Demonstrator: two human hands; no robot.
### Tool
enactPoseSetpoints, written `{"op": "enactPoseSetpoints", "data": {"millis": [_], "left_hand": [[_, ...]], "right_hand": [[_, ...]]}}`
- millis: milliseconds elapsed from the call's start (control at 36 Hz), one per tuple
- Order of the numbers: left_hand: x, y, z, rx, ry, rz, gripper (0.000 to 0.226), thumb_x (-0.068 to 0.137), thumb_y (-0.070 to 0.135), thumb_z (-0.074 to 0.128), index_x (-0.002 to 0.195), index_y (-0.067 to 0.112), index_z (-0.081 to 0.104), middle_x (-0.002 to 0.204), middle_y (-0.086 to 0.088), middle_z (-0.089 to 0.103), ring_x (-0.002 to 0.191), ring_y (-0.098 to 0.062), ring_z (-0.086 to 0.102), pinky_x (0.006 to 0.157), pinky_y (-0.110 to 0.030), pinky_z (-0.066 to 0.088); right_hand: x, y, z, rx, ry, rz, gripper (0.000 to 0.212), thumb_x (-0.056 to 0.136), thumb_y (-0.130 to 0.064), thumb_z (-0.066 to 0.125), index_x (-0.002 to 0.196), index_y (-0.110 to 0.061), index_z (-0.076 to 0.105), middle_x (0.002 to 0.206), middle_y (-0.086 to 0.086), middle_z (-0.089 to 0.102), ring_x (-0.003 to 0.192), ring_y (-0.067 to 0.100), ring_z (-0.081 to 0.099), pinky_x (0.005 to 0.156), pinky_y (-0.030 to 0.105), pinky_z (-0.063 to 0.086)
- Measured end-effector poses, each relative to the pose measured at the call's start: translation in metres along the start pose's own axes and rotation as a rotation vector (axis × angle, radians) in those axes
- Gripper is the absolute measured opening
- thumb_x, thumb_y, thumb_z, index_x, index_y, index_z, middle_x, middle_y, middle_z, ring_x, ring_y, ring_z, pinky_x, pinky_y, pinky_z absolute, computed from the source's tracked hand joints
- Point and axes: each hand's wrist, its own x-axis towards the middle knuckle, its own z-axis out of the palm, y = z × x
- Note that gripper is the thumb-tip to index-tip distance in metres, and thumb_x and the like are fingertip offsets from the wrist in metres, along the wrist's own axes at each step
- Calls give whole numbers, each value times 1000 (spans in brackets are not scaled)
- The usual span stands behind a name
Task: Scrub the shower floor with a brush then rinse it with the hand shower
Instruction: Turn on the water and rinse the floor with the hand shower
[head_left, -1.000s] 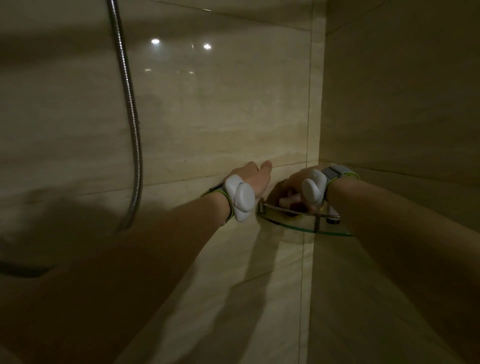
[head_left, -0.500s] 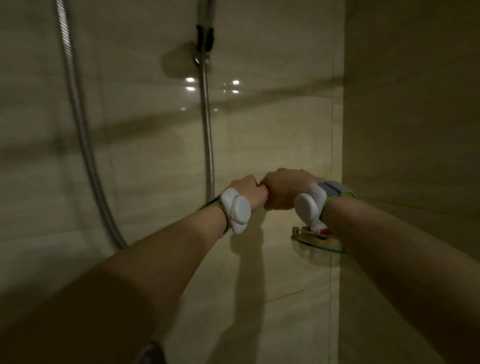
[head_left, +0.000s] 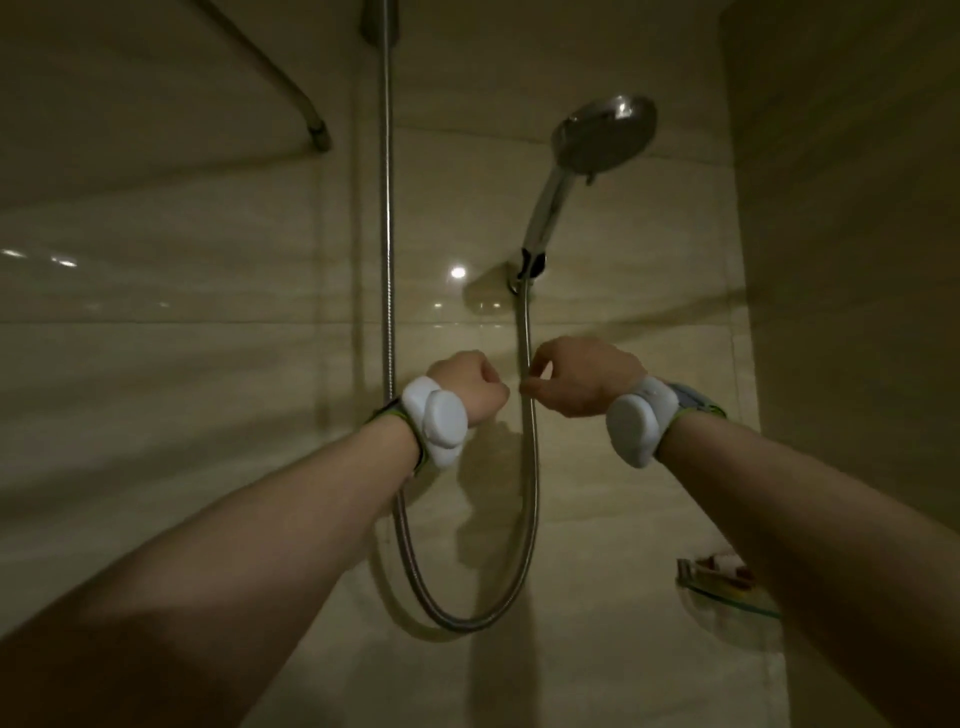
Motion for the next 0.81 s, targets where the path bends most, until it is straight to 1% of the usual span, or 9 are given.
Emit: {"op": "enactPoseSetpoints", "data": {"millis": [111,194,250,389,500,583,667,750,806], "left_hand": [[16,23,-29,57,77,47,29,88,27,59,116,19,62,109,-5,69,100,-26,66,89,-36,55],[25,49,-49,76,145,70,31,90,28,58,118,18,62,108,-7,68,101,-27,66,89,-35,55],[27,58,-56,64,146,80,31,89,32,58,114,13,64,102,-11,71,96,-30,68,85,-38,55],[26,83,-62,36,139,79,36,91,34,58,113,6,65,105,-16,72,99,-33,69,83,-40,56],[29,102,-65,78,140,93,38,91,40,61,111,8,65,100,-12,72,92,-29,69,78,-36,54],[33,112,-74,114,134,106,31,85,36,68,99,8,68,83,-7,68,71,-23,62,65,-28,45],[35,121,-84,180,133,121,23,83,35,68,80,12,66,71,-3,62,59,-19,53,57,-24,40],[37,125,-95,205,143,137,22,85,35,61,80,14,63,70,-2,59,61,-18,53,56,-24,38],[39,125,-101,192,145,136,21,85,35,60,78,15,60,69,-3,56,60,-19,51,55,-24,37]], "right_hand": [[19,7,-23,79,40,57,42,90,-56,57,93,-15,67,84,6,73,78,24,70,77,37,60],[25,21,-49,191,231,156,78,83,-78,51,121,-10,55,100,8,69,84,27,69,70,35,56],[24,25,-66,293,391,189,99,79,-84,53,143,-11,36,124,15,59,101,34,65,72,35,47],[20,29,-108,571,602,126,107,73,-79,67,154,-33,13,144,21,35,118,45,54,86,36,40],[32,19,-134,553,714,19,108,57,-85,70,147,-41,30,142,9,46,116,32,59,92,31,49],[35,7,-150,489,658,14,89,63,-77,74,135,-35,47,132,7,46,96,20,54,79,29,49],[37,-2,-165,355,600,17,68,70,-67,78,118,-24,55,115,3,46,93,16,48,76,29,47],[47,-6,-180,309,533,13,57,66,-56,83,103,-19,59,102,1,60,91,20,62,73,34,58],[53,-8,-190,273,477,0,47,66,-51,83,95,-17,67,92,-2,66,92,19,67,67,31,54]]}}
